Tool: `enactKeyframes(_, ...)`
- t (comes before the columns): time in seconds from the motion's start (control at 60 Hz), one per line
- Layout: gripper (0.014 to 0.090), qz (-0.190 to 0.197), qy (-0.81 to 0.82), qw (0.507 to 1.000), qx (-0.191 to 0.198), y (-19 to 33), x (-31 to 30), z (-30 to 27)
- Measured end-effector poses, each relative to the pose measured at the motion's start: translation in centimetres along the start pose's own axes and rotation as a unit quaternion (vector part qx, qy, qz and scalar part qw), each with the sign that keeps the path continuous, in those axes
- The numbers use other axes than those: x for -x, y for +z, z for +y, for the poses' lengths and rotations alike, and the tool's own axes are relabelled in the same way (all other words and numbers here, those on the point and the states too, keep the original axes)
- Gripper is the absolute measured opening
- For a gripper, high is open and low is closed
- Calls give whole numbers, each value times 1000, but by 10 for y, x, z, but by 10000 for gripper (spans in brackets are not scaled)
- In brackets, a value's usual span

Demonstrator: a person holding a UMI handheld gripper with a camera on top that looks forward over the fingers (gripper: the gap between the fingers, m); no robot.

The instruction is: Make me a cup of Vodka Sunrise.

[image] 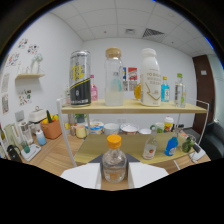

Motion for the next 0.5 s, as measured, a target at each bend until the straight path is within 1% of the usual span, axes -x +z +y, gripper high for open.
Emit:
enactKeyframes(0.083,352,0,-1,1000,4,-16,1,16)
enactKeyframes(0.117,351,7,-4,1000,7,-20,-2,26)
enactKeyframes(0.217,351,11,5,999,35,-23,-2,66)
enactKeyframes(0.3,351,18,6,998,55,-14,-4,95)
enactKeyframes(0.5,352,13,29,997,68,27,-4,132)
